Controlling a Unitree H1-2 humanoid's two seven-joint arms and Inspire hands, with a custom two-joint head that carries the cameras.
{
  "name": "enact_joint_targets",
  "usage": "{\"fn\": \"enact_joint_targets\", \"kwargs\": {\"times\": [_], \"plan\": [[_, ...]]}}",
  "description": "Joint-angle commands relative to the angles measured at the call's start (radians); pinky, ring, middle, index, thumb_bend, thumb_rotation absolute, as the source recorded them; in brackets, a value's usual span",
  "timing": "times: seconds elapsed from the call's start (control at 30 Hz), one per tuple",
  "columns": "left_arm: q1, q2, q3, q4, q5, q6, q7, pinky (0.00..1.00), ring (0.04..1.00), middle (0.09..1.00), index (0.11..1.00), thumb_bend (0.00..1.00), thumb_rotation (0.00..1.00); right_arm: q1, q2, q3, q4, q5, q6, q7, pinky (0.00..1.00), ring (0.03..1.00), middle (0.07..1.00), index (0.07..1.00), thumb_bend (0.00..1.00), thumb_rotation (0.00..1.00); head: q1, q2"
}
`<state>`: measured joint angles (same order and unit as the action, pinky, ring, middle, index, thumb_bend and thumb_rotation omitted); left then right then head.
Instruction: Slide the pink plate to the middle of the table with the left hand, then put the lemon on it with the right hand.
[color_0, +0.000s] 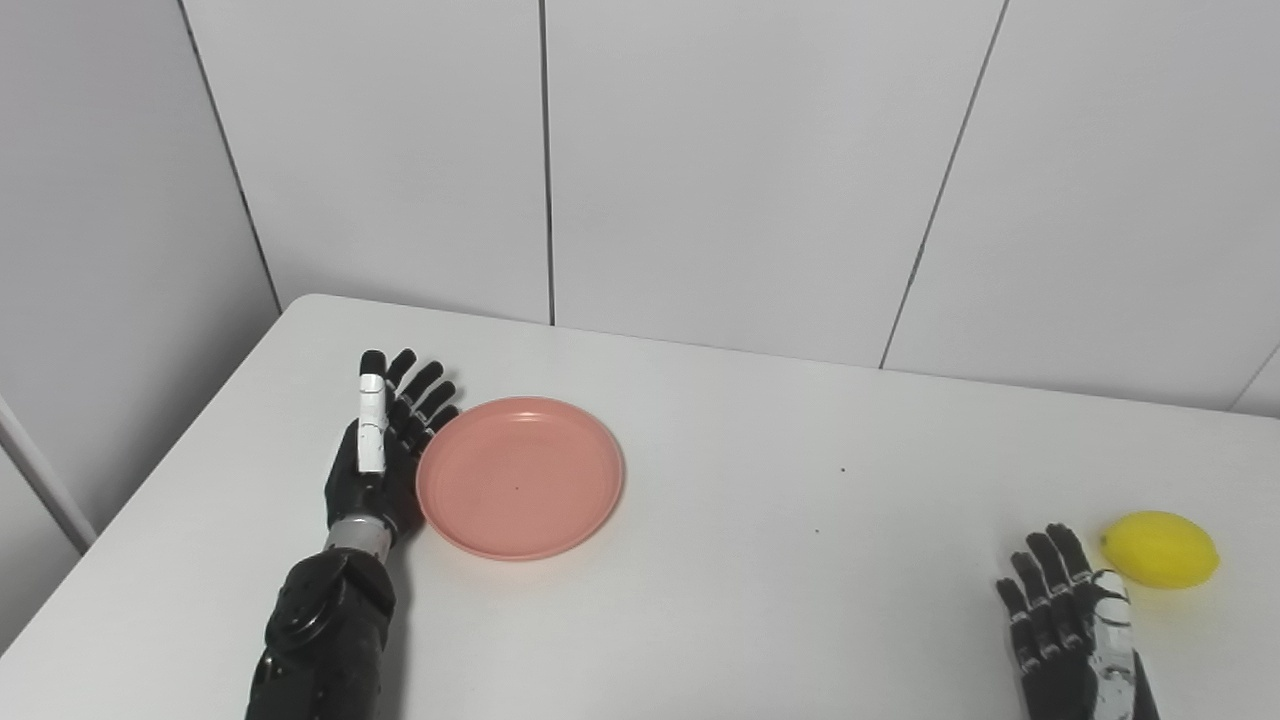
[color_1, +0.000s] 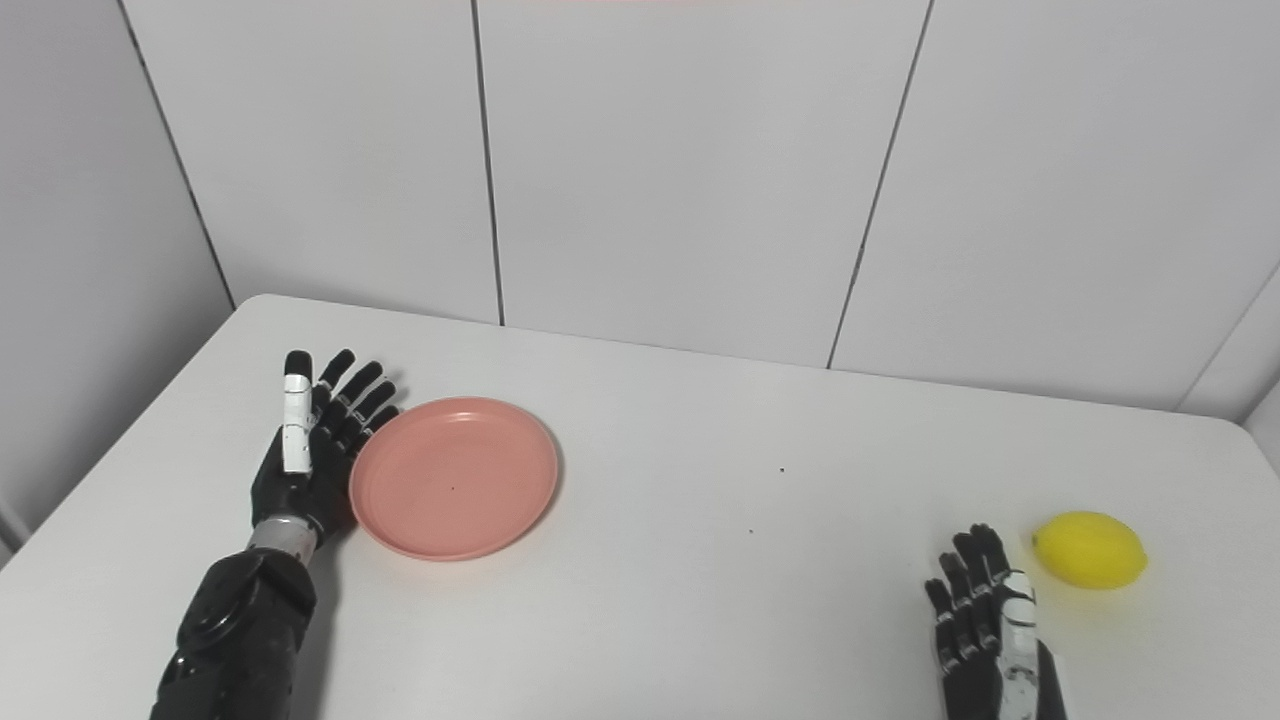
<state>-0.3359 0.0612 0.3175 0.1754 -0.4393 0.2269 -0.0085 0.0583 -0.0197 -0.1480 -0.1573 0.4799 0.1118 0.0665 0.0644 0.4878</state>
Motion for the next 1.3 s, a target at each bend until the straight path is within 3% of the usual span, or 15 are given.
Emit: {"fn": "enact_joint_targets", "kwargs": {"times": [0.0, 0.27, 0.47, 0.83, 1.27], "plan": [[0.007, -0.019, -0.013, 0.019, -0.01, 0.035, 0.002, 0.89, 0.869, 0.858, 0.928, 0.86, 0.82, 0.02, 0.008, 0.01, 0.013, 0.001, 0.053, -0.006, 1.0, 0.975, 0.948, 0.916, 0.66, 0.79, -0.001, 0.003], [0.011, -0.028, -0.049, 0.02, 0.0, 0.048, 0.006, 0.87, 0.865, 0.862, 0.932, 0.86, 0.86, 0.022, 0.01, 0.021, 0.008, -0.012, 0.05, -0.006, 1.0, 0.972, 0.948, 0.921, 0.66, 0.81, -0.015, 0.009], [0.012, -0.049, -0.052, 0.037, -0.025, 0.051, 0.0, 0.94, 0.907, 0.907, 0.969, 0.84, 0.83, 0.02, 0.012, 0.026, 0.01, -0.015, 0.053, -0.004, 1.0, 0.974, 0.949, 0.92, 0.67, 0.8, -0.023, 0.011], [0.021, -0.086, -0.072, 0.034, -0.029, 0.075, 0.007, 0.93, 0.909, 0.912, 0.969, 0.84, 0.8, 0.017, 0.019, 0.04, 0.015, -0.027, 0.045, 0.004, 1.0, 0.968, 0.946, 0.922, 0.68, 0.79, -0.041, 0.021], [0.035, -0.162, -0.071, 0.014, -0.056, 0.104, 0.042, 0.94, 0.933, 0.927, 0.983, 0.84, 0.79, 0.019, 0.031, 0.058, -0.002, -0.043, 0.051, -0.008, 1.0, 0.967, 0.945, 0.906, 0.69, 0.79, -0.067, 0.036]]}}
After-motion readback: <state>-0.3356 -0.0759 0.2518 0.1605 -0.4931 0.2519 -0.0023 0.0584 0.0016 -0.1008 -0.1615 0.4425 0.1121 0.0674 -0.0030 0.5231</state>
